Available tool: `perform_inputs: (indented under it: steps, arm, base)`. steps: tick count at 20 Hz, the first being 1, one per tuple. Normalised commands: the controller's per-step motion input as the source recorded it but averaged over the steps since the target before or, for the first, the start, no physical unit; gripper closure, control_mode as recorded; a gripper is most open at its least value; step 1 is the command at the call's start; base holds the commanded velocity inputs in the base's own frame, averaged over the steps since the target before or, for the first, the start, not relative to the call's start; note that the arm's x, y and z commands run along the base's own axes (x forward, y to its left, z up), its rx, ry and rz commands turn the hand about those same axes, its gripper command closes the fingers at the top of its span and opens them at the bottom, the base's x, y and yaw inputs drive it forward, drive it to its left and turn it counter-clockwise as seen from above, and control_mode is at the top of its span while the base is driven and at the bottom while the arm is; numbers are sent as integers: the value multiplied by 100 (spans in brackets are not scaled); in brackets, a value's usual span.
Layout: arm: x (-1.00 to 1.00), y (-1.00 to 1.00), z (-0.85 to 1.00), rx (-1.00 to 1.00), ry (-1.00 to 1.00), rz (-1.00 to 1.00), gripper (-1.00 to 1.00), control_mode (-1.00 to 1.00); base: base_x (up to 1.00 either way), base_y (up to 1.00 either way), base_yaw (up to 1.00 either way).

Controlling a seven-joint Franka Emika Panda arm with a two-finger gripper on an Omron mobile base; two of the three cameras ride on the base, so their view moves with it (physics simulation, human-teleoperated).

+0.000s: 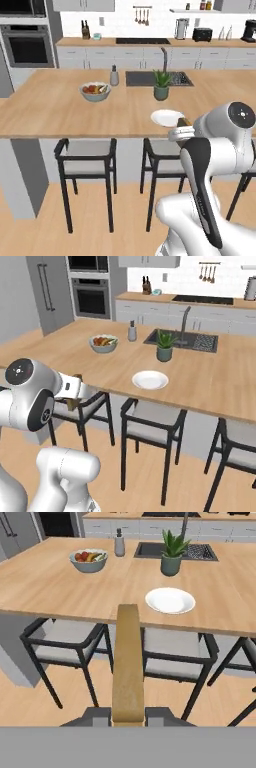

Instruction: Start the toaster. Once the lever pops up, take the bread to the plate on the dining counter.

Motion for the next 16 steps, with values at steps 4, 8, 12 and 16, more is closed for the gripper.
perform_inputs:
  steps: [4,8,12,16]
  arm:
    - [0,0,0,0,0,0,100,100]
    - [0,0,0,0,0,0,100,100]
    - [0,0,0,0,0,0,100,100]
    - [0,0,0,0,0,0,100,100]
  base:
    - [60,8,-48]
    - [56,19,-39]
    - [61,41,-22]
    - [49,37,-12]
